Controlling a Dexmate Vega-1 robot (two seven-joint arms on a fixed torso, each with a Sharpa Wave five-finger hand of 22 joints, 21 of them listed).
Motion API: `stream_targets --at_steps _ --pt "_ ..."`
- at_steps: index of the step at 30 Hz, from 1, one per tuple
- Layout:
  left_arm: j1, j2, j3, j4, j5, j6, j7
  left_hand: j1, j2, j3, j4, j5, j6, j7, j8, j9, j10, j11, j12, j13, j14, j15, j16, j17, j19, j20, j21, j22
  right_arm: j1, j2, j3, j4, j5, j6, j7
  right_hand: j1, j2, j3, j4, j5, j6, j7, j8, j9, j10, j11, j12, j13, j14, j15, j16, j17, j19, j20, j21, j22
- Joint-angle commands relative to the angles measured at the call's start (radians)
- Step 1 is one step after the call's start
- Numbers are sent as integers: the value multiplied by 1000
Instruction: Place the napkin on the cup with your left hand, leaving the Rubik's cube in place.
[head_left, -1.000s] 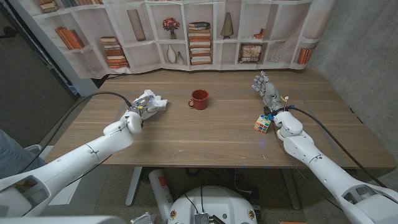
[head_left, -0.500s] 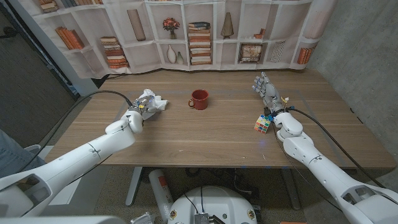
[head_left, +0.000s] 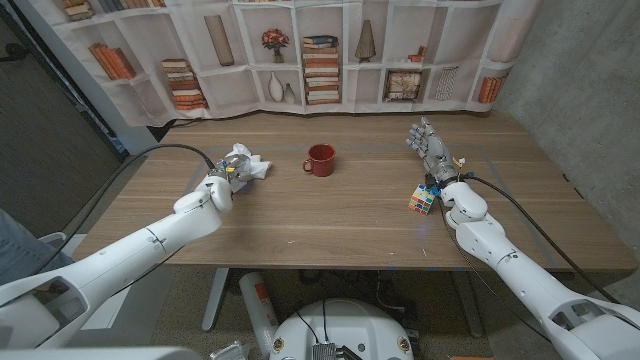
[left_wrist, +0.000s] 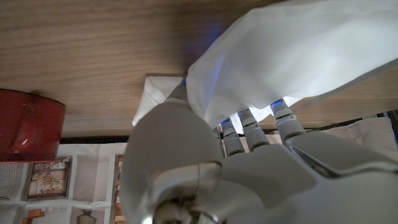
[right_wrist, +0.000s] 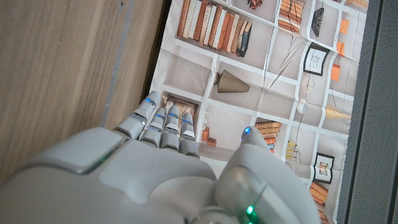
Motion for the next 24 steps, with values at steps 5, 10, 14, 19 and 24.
stream_targets --at_steps 5,10,14,19,24 --pt "5 -11 -7 -8 -25 13 25 67 6 33 6 -13 100 19 25 8 105 -10 22 6 117 -36 28 14 415 -93 106 -3 -5 0 3 -3 9 -3 2 2 11 1 -8 -3 10 1 4 4 10 0 -2 2 7 1 1 5 11 3 -8 3" --pt "15 -17 -19 -10 -34 8 53 111 15 57 6 -10 165 17 39 12 166 -18 28 9 206 -60 46 22 486 -139 129 -2 -5 -2 1 -3 5 -1 3 3 12 1 -9 -3 11 0 4 4 10 1 -2 2 8 0 1 5 11 3 -10 3" --pt "21 -18 -26 -11 -37 -6 72 150 17 77 3 -7 216 16 51 16 221 -15 36 12 278 -86 59 30 539 -176 153 1 -5 -3 -1 -2 2 2 5 3 13 2 -9 -3 13 0 5 4 11 0 -2 2 7 0 0 5 12 3 -11 3" --pt "28 -24 -34 -14 -37 -11 99 186 13 98 9 -4 324 8 86 29 309 -13 53 21 374 -114 75 40 600 -233 190 3 -5 -1 0 -5 4 -2 2 4 14 2 -10 -3 14 0 5 4 11 0 -2 2 7 1 0 5 13 2 -13 3" --pt "38 -29 -47 -23 -36 -12 130 211 14 115 9 -1 418 0 130 56 367 -30 68 41 445 -135 93 61 658 -274 233 5 -3 -1 -2 -4 3 -2 4 5 14 2 -11 -3 16 0 5 4 11 2 -2 2 7 1 0 5 14 2 -14 3"
